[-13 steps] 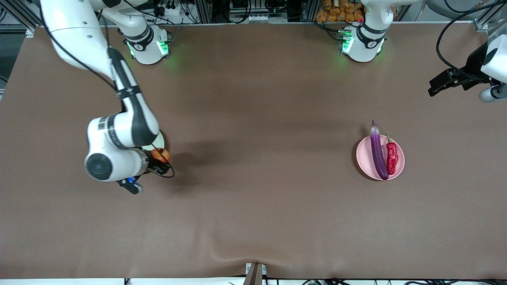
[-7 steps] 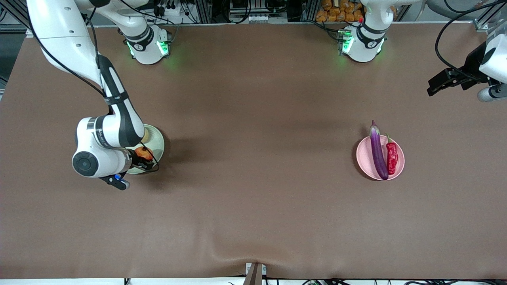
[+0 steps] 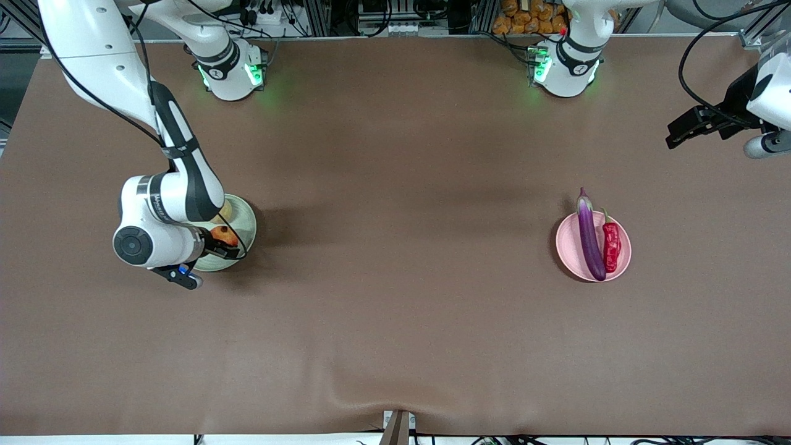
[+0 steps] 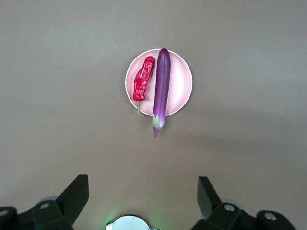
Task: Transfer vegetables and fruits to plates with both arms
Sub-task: 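Lower the apple onto the green plate and open the right gripper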
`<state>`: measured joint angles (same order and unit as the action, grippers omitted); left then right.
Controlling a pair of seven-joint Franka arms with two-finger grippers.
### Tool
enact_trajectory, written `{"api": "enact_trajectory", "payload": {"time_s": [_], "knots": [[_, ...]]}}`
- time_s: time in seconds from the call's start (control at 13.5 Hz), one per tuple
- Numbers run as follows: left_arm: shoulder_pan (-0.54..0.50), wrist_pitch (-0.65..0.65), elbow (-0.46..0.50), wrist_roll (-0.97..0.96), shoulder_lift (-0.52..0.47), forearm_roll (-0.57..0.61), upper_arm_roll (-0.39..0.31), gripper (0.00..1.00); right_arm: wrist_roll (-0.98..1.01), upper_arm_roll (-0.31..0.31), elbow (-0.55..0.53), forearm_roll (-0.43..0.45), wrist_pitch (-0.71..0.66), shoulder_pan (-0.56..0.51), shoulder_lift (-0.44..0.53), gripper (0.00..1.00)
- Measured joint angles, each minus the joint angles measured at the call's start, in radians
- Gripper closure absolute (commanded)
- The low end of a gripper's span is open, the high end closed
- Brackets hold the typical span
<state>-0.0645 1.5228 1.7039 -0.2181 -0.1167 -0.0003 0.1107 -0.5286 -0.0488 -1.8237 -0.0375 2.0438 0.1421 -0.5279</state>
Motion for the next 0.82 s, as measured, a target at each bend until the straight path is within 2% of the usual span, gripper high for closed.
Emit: {"api": "enact_trajectory", "payload": {"time_s": [0.15, 0.45, 0.82], "knots": [[0.001, 0.000, 0.000, 0.000, 0.000, 0.000, 0.000, 0.00, 0.000, 0.005, 0.072, -0.004, -0.081, 0.000, 0.010, 0.00], [0.002, -0.001, 0.000, 0.000, 0.000, 0.000, 0.001, 0.00, 0.000, 0.013, 0.286, -0.061, -0.279, 0.000, 0.030, 0.00], [0.003, -0.014, 0.000, 0.000, 0.000, 0.000, 0.022, 0.00, 0.005, 0.021, 0.503, -0.067, -0.452, 0.000, 0.035, 0.00]]}}
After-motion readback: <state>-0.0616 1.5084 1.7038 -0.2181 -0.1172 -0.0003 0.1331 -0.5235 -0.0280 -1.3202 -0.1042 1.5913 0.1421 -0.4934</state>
